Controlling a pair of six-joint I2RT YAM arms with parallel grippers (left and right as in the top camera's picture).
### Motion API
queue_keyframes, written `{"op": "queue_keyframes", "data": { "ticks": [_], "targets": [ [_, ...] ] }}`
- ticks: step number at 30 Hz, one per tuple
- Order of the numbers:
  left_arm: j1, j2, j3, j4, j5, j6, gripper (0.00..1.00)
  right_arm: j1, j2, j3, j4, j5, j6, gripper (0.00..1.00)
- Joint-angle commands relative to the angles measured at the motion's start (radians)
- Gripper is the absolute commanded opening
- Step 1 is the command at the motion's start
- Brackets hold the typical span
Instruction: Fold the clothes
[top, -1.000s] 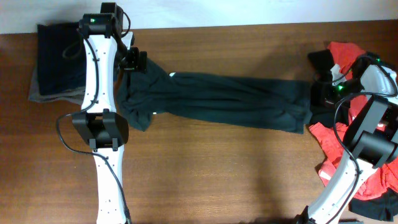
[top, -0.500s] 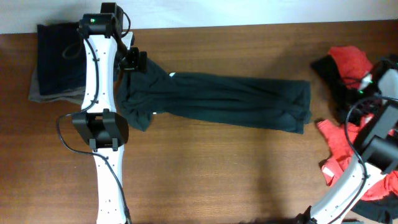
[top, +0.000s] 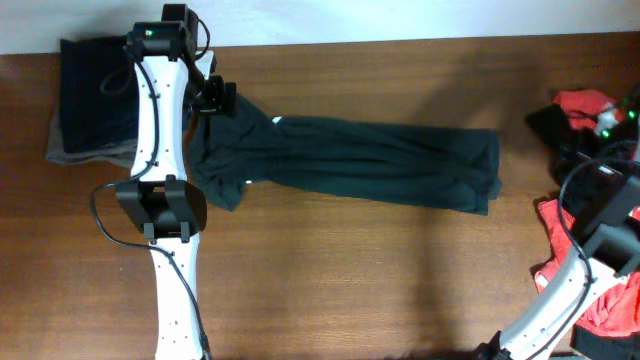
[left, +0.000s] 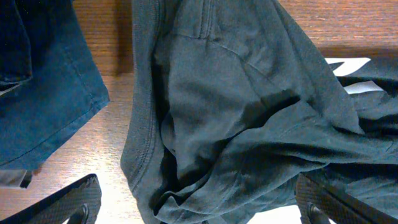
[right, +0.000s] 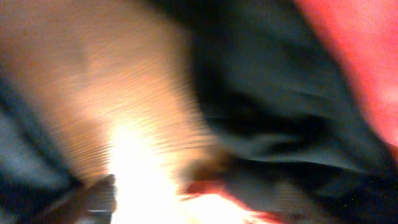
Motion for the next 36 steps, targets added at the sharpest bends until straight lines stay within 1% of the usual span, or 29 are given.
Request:
{"op": "queue_keyframes", "data": {
  "ticks": [1, 4, 7, 12, 13, 15, 22, 28, 30, 34, 35, 36],
  "targets": [
    [0.003, -0.027, 0.013, 0.002, -0.007, 0.0, 0.99, 0.056, -0.011, -0.018, -0.014, -0.143, -0.126, 0.99],
    [0.003, -0.027, 0.013, 0.002, -0.007, 0.0, 0.99, 0.08, -0.01, -0.076, 0.002, -0.179, -0.163, 0.99],
    [0.003, -0.027, 0.013, -0.002, -0.007, 0.001, 0.99, 0.089, -0.01, -0.176, 0.075, -0.243, -0.183, 0.99],
    [0.003, -0.027, 0.013, -0.002, -0.007, 0.001, 0.99, 0.087, -0.01, -0.256, 0.141, -0.339, -0.205, 0.99],
    [0.003, -0.027, 0.013, -0.002, -0.008, 0.001, 0.99, 0.089, -0.01, -0.281, 0.153, -0.394, -0.24, 0.99],
    [0.003, -0.027, 0.013, -0.002, -0.008, 0.001, 0.99, 0.09, -0.01, -0.304, 0.159, -0.44, -0.253, 0.99],
    [0.003, -0.027, 0.013, -0.002, -0.007, 0.001, 0.99, 0.1, -0.01, -0.416, 0.2, -0.479, -0.25, 0.99],
    [0.003, -0.027, 0.013, -0.001, -0.007, 0.001, 0.99, 0.151, -0.01, -0.551, 0.28, -0.493, -0.245, 0.99],
    [0.003, -0.027, 0.013, 0.002, -0.007, 0.001, 0.99, 0.178, -0.01, -0.589, 0.315, -0.492, -0.234, 0.99],
    [0.003, -0.027, 0.013, 0.0, -0.007, 0.001, 0.99, 0.227, -0.01, -0.646, 0.409, -0.457, -0.14, 0.99],
    [0.003, -0.027, 0.013, -0.001, -0.007, 0.001, 0.99, 0.232, -0.01, -0.649, 0.42, -0.436, -0.119, 0.96],
    [0.003, -0.027, 0.013, -0.003, -0.007, 0.001, 0.99, 0.238, -0.01, -0.65, 0.433, -0.413, -0.087, 0.9]
  ]
}}
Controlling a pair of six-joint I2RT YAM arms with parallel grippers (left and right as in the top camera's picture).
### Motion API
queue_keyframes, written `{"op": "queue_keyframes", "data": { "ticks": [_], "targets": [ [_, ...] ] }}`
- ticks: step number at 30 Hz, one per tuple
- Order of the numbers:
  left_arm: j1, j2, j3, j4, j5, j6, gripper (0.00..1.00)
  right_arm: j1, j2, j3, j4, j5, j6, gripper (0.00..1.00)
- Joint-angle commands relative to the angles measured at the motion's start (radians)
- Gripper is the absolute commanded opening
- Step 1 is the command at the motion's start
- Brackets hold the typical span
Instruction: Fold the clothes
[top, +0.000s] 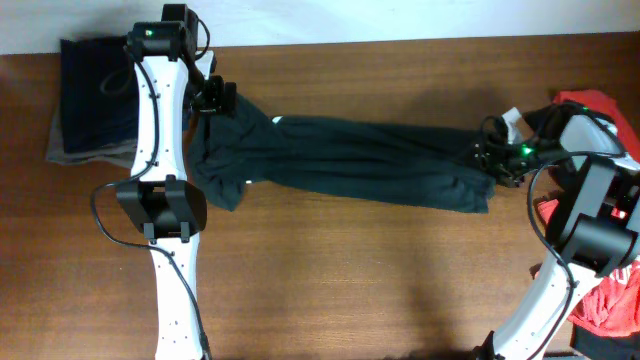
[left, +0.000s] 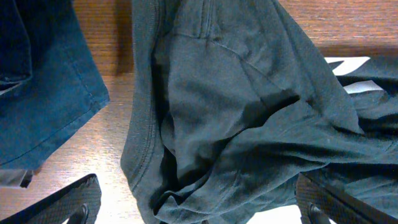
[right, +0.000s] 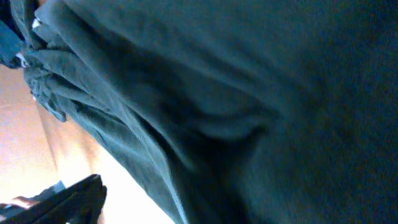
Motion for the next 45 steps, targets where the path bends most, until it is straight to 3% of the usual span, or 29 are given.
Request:
{"op": "queue_keyframes", "data": {
  "ticks": [1, 4, 7, 11, 15, 22, 26, 42, 44, 45],
  "targets": [
    [0.003, -0.027, 0.013, -0.003, -0.007, 0.001, 0.99, 0.048, 0.121, -0.078, 0.058, 0.217, 0.111, 0.85],
    [0.003, -0.027, 0.013, -0.004, -0.008, 0.001, 0.99, 0.048, 0.121, -0.077, 0.076, 0.228, 0.142, 0.46],
    [0.003, -0.027, 0.013, -0.004, -0.008, 0.001, 0.99, 0.046, 0.121, -0.077, 0.076, 0.235, 0.143, 0.23],
    [0.003, -0.027, 0.013, -0.004, -0.007, 0.001, 0.99, 0.041, 0.121, -0.062, 0.071, 0.314, 0.192, 0.04],
    [0.003, -0.027, 0.013, -0.004, -0.008, 0.001, 0.99, 0.026, 0.12, 0.014, 0.01, 0.443, 0.233, 0.04],
    [0.003, -0.027, 0.013, -0.004, -0.007, 0.001, 0.99, 0.028, 0.12, 0.317, -0.235, 0.777, 0.315, 0.04],
    [0.003, -0.027, 0.013, -0.004, -0.007, 0.001, 0.99, 0.053, 0.12, 0.425, -0.314, 0.857, 0.332, 0.04],
    [0.003, -0.027, 0.013, 0.0, -0.007, 0.001, 0.99, 0.359, 0.12, 0.448, -0.375, 1.055, 0.389, 0.04],
    [0.003, -0.027, 0.013, 0.0, -0.007, 0.001, 0.99, 0.399, 0.12, 0.448, -0.381, 1.054, 0.415, 0.1],
    [0.003, -0.027, 0.013, -0.001, -0.007, 0.001, 0.99, 0.443, 0.12, 0.448, -0.381, 1.054, 0.431, 0.22]
  ]
}}
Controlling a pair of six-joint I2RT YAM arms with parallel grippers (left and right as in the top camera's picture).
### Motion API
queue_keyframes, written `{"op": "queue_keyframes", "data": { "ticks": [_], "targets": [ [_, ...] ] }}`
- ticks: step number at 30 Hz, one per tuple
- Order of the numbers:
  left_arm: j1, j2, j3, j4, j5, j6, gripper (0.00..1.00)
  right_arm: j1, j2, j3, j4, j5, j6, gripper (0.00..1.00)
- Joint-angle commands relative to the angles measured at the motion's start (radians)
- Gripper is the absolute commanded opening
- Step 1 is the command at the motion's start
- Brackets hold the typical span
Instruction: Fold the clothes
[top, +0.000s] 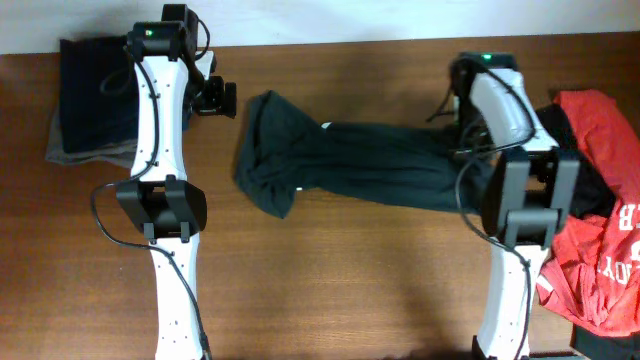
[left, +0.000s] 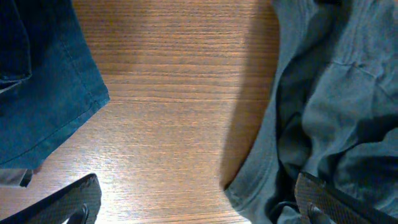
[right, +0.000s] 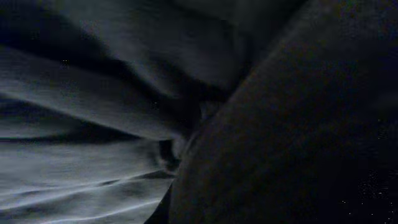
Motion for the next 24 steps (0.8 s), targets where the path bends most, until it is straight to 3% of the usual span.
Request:
{"op": "queue_keyframes", "data": {
  "ticks": [1, 6, 10, 11, 14, 15, 19, 24],
  "targets": [
    [0.003, -0.027, 0.013, 0.002, -0.007, 0.001, 0.99, 0.077, 0.008, 0.016, -0.006, 0.017, 0.047, 0.26],
    [0.003, -0.027, 0.013, 0.002, -0.007, 0.001, 0.99, 0.138, 0.008, 0.016, -0.006, 0.009, 0.132, 0.25],
    [0.003, -0.027, 0.013, 0.002, -0.007, 0.001, 0.99, 0.157, 0.008, 0.016, -0.009, -0.029, 0.162, 0.16],
    [0.003, -0.027, 0.013, 0.002, -0.007, 0.001, 0.99, 0.158, 0.008, 0.016, -0.01, -0.05, 0.162, 0.21],
    [0.003, -0.027, 0.013, 0.002, -0.007, 0.001, 0.99, 0.158, 0.008, 0.016, -0.01, -0.096, 0.161, 0.71],
    [0.003, -0.027, 0.013, 0.002, -0.007, 0.001, 0.99, 0.158, 0.008, 0.016, -0.011, -0.097, 0.161, 0.82],
    [0.003, -0.027, 0.013, 0.001, -0.007, 0.0, 0.99, 0.158, 0.008, 0.016, -0.017, -0.109, 0.161, 0.91],
    [0.003, -0.027, 0.013, 0.002, -0.007, 0.001, 0.99, 0.154, 0.006, 0.043, -0.033, -0.114, 0.162, 0.91]
  ]
}}
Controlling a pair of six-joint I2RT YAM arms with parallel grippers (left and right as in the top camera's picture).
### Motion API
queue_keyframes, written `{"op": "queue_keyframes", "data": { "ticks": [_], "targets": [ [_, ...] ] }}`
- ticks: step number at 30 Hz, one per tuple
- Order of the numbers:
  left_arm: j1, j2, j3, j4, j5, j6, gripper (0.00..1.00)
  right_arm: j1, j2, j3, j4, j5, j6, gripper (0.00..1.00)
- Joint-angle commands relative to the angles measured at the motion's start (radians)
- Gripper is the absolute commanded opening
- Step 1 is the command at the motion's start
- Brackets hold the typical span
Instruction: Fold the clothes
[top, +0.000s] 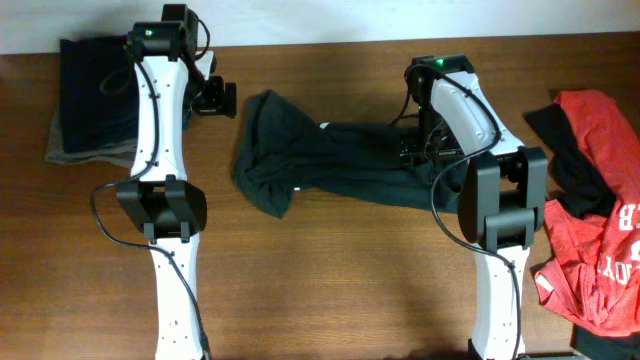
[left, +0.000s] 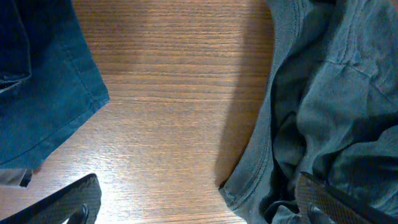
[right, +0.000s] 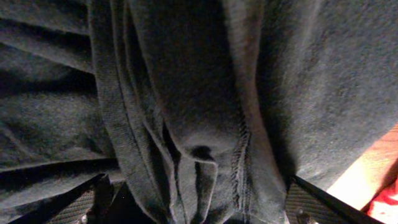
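Observation:
A dark green shirt (top: 340, 160) lies bunched across the middle of the wooden table (top: 330, 290). Its crumpled left end (left: 323, 106) fills the right side of the left wrist view. My left gripper (left: 199, 205) (top: 220, 97) is open over bare wood, just left of that end. My right gripper (top: 418, 148) sits low over the shirt's right end. In the right wrist view its fingers (right: 320, 202) stand wide apart, with hemmed folds of the shirt (right: 205, 124) lying between them, so that gripper (right: 205, 208) is open.
A folded stack of dark blue jeans (top: 95, 95) (left: 37, 81) lies at the back left. A red garment (top: 600, 230) and a black one (top: 560, 150) are heaped at the right edge.
My right gripper has moved left over the shirt's right end and now shows its fingers spread over the folds. That end lies a little further left. The left arm has not moved.
The shirt lay stretched out with its left end under my open left gripper, the right arm off by the red clothes. Then my right gripper was at the shirt's right end. Later the shirt lay shifted right and shorter, clear of the left gripper.

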Motion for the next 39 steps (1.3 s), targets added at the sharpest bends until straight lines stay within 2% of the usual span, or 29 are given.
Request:
{"op": "queue_keyframes", "data": {
  "ticks": [1, 5, 9, 11, 14, 16, 19, 21, 23, 26, 34, 39],
  "targets": [
    [0.003, -0.027, 0.013, 0.002, -0.007, 0.001, 0.99, 0.0, 0.006, 0.058, -0.027, -0.015, 0.016, 0.91],
    [0.003, -0.027, 0.013, 0.005, -0.006, 0.0, 0.99, -0.024, 0.004, 0.202, -0.105, -0.062, 0.015, 0.91],
    [0.003, -0.027, 0.013, 0.003, -0.007, 0.0, 0.99, -0.058, 0.002, 0.346, -0.165, -0.14, -0.06, 0.92],
    [0.003, -0.027, 0.013, -0.002, -0.007, 0.001, 0.99, -0.091, 0.002, 0.376, -0.171, -0.14, -0.086, 0.94],
    [0.003, -0.027, 0.013, -0.002, -0.007, 0.001, 0.99, -0.139, 0.006, 0.361, -0.163, -0.17, -0.133, 0.91],
    [0.003, -0.027, 0.013, -0.002, -0.007, 0.001, 0.99, -0.169, 0.006, 0.327, -0.151, -0.207, -0.163, 0.82],
    [0.003, -0.027, 0.013, -0.002, -0.007, 0.001, 0.99, -0.208, 0.006, 0.276, -0.134, -0.216, -0.166, 0.41],
    [0.003, -0.027, 0.013, -0.002, -0.007, 0.001, 0.99, -0.229, 0.006, 0.241, -0.119, -0.247, -0.166, 0.26],
    [0.003, -0.027, 0.013, -0.002, -0.007, 0.001, 0.99, -0.242, 0.006, 0.203, -0.103, -0.288, -0.185, 0.18],
    [0.003, -0.027, 0.013, -0.002, -0.007, 0.001, 0.99, -0.244, 0.006, 0.141, -0.076, -0.329, -0.192, 0.12],
    [0.003, -0.027, 0.013, -0.003, -0.007, 0.001, 0.99, -0.206, 0.006, -0.023, 0.027, -0.377, -0.192, 0.1],
    [0.003, -0.027, 0.013, -0.002, -0.007, 0.001, 0.99, -0.18, 0.006, -0.042, 0.029, -0.483, -0.201, 0.04]
  ]
}}
